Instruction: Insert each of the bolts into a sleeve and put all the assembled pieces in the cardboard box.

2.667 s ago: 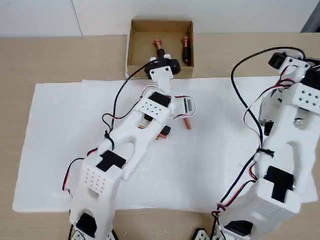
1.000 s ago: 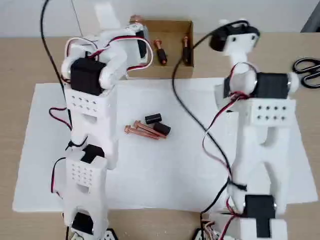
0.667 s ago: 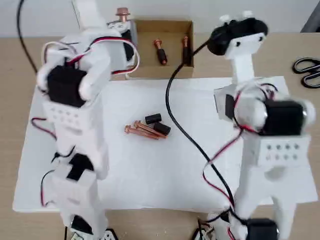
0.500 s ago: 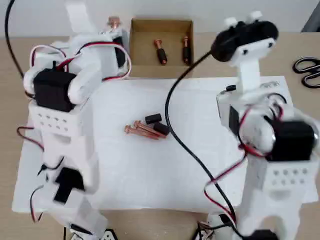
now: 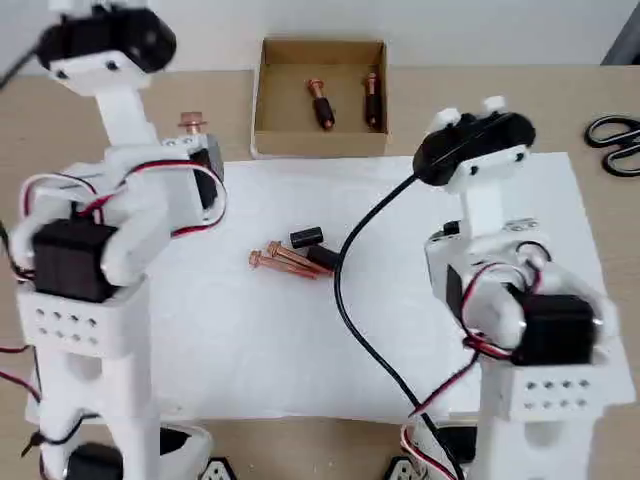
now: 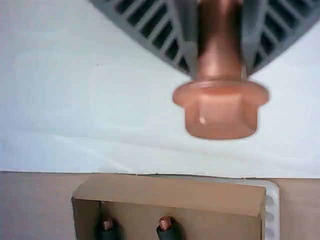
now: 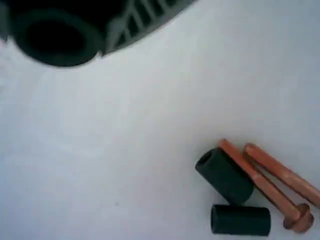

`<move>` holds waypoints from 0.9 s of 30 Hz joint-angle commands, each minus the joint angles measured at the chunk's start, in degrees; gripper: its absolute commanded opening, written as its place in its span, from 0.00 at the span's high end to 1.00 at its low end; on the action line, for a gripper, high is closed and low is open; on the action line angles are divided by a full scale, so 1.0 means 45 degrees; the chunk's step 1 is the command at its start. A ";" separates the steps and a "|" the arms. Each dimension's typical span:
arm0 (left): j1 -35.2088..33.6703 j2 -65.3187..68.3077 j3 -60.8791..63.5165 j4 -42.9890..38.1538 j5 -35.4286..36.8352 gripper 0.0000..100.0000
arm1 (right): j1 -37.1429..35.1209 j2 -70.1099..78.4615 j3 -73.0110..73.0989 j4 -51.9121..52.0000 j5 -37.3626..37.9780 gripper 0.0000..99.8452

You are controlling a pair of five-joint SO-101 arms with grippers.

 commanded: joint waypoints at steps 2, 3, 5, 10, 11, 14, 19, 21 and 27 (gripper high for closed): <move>-0.0039 -0.1915 0.3194 -0.3184 -0.0117 0.99 | -0.0029 -0.0498 0.2618 -0.3468 -0.0098 1.00; -0.0020 -0.2247 0.3858 -0.3790 -0.0117 0.99 | -0.0029 -0.0518 0.3165 -0.4210 -0.0098 1.00; 0.0000 -0.2813 0.5109 -0.4845 -0.0117 0.99 | -0.0029 -0.0420 0.4200 -0.5773 -0.0098 1.00; -0.0059 -0.3497 0.7629 -0.6857 -0.0762 0.99 | -0.0010 -0.0361 0.5724 -0.8274 -0.0078 1.00; -0.0039 -0.3556 0.7961 -0.7111 -0.0781 0.99 | -0.0010 -0.0361 0.5939 -0.8508 -0.0078 1.00; 0.0000 -0.3731 0.8645 -0.7678 -0.0762 0.99 | -0.0244 -0.0400 0.6486 -0.8918 -0.0117 1.00; 0.0020 -0.3751 0.9543 -0.8459 -0.0762 0.99 | -0.1416 -0.0498 0.7717 -1.0696 -0.0156 1.00; 0.0020 -0.3751 0.9934 -0.8869 -0.0762 0.99 | -0.1846 -0.0498 0.8303 -1.1692 -0.0156 1.00; -0.0039 -0.3751 1.0891 -1.0081 -0.0762 0.99 | -0.2823 -0.0498 1.0295 -1.5053 -0.0156 1.00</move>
